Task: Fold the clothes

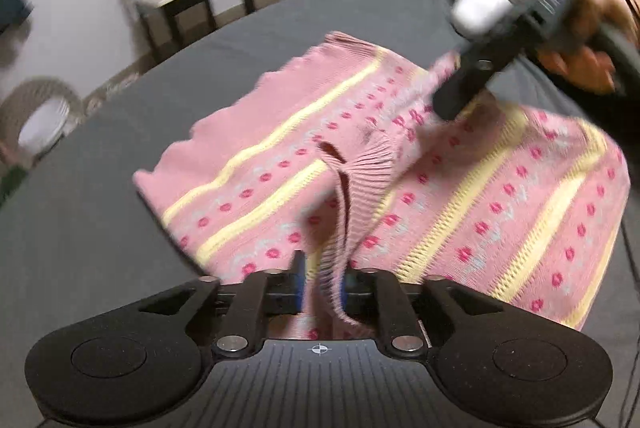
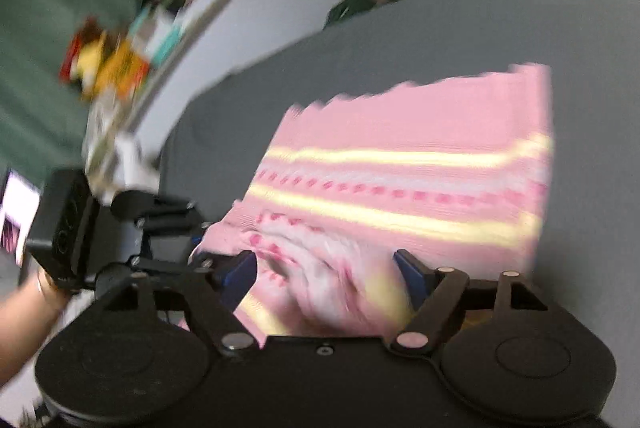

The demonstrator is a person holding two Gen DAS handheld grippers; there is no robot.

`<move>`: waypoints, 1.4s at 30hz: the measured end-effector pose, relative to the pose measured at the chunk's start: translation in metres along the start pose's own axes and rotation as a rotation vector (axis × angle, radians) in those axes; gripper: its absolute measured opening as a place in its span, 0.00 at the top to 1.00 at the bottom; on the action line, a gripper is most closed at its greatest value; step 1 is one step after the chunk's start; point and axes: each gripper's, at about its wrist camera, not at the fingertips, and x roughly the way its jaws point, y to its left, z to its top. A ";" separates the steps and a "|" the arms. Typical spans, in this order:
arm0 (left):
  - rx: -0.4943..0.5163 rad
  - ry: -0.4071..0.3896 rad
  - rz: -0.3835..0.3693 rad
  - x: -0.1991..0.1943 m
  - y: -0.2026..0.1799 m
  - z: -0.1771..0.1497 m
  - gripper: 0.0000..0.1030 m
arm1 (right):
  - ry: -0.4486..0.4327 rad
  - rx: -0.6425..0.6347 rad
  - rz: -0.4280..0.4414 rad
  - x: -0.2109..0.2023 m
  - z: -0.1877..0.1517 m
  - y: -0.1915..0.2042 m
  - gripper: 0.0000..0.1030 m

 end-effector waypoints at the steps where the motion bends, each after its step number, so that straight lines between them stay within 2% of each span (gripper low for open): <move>1: -0.029 -0.008 -0.005 -0.002 0.005 -0.001 0.68 | -0.028 0.025 0.012 -0.004 -0.006 -0.006 0.28; 3: -0.077 -0.032 -0.015 -0.006 0.013 -0.005 0.65 | -0.056 0.059 0.042 -0.008 -0.020 -0.016 0.28; 5: -0.118 -0.055 -0.016 -0.012 0.019 -0.008 0.57 | -0.070 0.070 0.060 -0.005 -0.031 -0.021 0.28; 7: -0.159 -0.085 0.014 -0.019 0.024 -0.012 0.38 | -0.100 0.086 0.079 -0.001 -0.037 -0.022 0.28; 9: -0.208 -0.120 0.034 -0.026 0.030 -0.017 0.33 | -0.119 0.105 0.109 0.002 -0.041 -0.021 0.28; 11: -0.268 -0.158 0.033 -0.034 0.038 -0.023 0.33 | -0.129 0.093 0.108 0.007 -0.042 -0.017 0.28; 13: -0.316 -0.207 0.065 -0.042 0.044 -0.027 0.33 | -0.135 0.045 0.071 0.010 -0.042 -0.010 0.34; 15: -0.394 -0.246 0.077 -0.048 0.050 -0.037 0.32 | -0.141 0.043 0.045 0.011 -0.043 -0.009 0.58; 17: -0.479 -0.281 0.080 -0.054 0.057 -0.047 0.32 | -0.147 0.055 0.025 0.011 -0.044 -0.011 0.67; 20: -0.607 -0.333 0.084 -0.063 0.067 -0.062 0.32 | -0.165 0.074 0.024 0.008 -0.047 -0.010 0.72; 23: -0.650 -0.366 0.021 -0.064 0.049 -0.080 0.32 | -0.207 0.088 0.033 0.001 -0.050 -0.003 0.75; 25: -0.668 -0.386 -0.029 -0.063 0.035 -0.092 0.32 | -0.233 0.092 0.016 -0.004 -0.053 0.002 0.75; 27: -0.641 -0.386 -0.056 -0.058 0.012 -0.099 0.32 | -0.258 0.104 -0.019 -0.007 -0.057 0.004 0.76; 31: -0.535 -0.359 -0.042 -0.047 -0.035 -0.108 0.32 | -0.258 0.154 -0.034 -0.003 -0.067 -0.004 0.73; 33: -0.489 -0.334 -0.035 -0.043 -0.050 -0.108 0.32 | -0.246 0.170 -0.051 0.002 -0.069 -0.009 0.61; 34: -0.474 -0.322 -0.030 -0.044 -0.055 -0.108 0.32 | -0.259 0.174 -0.030 0.003 -0.069 -0.010 0.54; 35: -0.482 -0.309 -0.025 -0.044 -0.056 -0.109 0.32 | -0.274 0.181 -0.011 0.004 -0.069 -0.012 0.40; 36: -0.499 -0.296 -0.020 -0.042 -0.055 -0.110 0.32 | -0.295 0.196 0.005 0.004 -0.068 -0.013 0.33; 40: -0.660 -0.293 -0.080 -0.035 -0.044 -0.119 0.32 | -0.362 0.239 0.002 0.009 -0.058 -0.021 0.32; 41: -0.679 -0.288 -0.084 -0.032 -0.043 -0.121 0.32 | -0.365 0.252 0.011 0.011 -0.056 -0.024 0.34; 42: -0.683 -0.278 -0.082 -0.029 -0.043 -0.121 0.32 | -0.362 0.263 0.020 0.014 -0.055 -0.027 0.40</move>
